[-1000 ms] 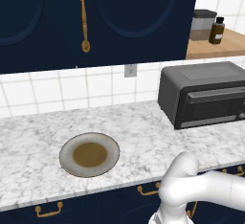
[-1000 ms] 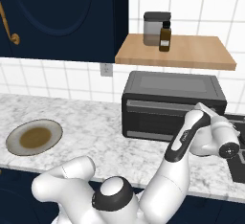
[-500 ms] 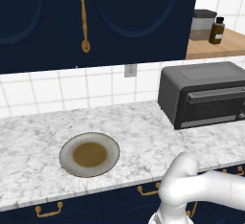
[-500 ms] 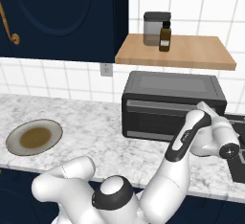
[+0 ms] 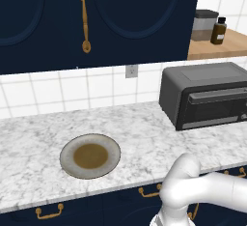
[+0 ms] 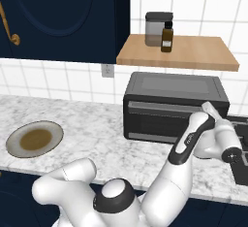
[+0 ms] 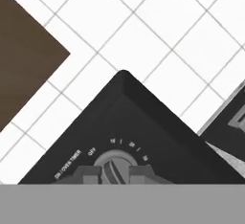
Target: Pick up the kebab skewer and baguette bread, and place them inside the toaster oven. Close the toaster oven door and start by setting the timer.
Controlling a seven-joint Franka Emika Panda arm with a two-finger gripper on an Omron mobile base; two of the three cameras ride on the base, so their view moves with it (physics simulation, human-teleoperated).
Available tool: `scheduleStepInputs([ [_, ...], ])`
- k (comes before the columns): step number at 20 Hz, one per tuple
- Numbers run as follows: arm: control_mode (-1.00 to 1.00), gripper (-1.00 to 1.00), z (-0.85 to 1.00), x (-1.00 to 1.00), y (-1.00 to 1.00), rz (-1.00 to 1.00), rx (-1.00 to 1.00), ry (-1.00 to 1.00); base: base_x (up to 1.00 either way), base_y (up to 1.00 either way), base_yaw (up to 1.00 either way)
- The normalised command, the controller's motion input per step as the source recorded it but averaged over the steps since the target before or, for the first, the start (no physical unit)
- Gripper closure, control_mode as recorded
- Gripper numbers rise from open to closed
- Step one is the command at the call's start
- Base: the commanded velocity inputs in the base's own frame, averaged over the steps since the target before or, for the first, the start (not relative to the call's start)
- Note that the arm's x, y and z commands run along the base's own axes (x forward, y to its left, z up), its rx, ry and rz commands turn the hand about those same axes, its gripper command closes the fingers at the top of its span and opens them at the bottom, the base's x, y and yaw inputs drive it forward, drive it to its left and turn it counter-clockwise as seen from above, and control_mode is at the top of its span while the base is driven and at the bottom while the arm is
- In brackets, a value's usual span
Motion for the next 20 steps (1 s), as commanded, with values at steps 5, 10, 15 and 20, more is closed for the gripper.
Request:
scheduleStepInputs([
  [5,-1.00,1.00,0.00,0.00,-0.08,0.00,0.17,-0.05,0.00,0.00,0.00],
  [10,-1.00,1.00,0.00,-0.14,-0.21,0.00,0.19,-0.10,0.00,0.00,0.00],
  [15,-1.00,1.00,0.00,-0.07,-0.11,0.00,0.16,-0.11,0.00,0.00,0.00],
  [20,-1.00,1.00,0.00,-0.02,-0.05,-0.01,0.16,-0.08,0.00,0.00,0.00],
])
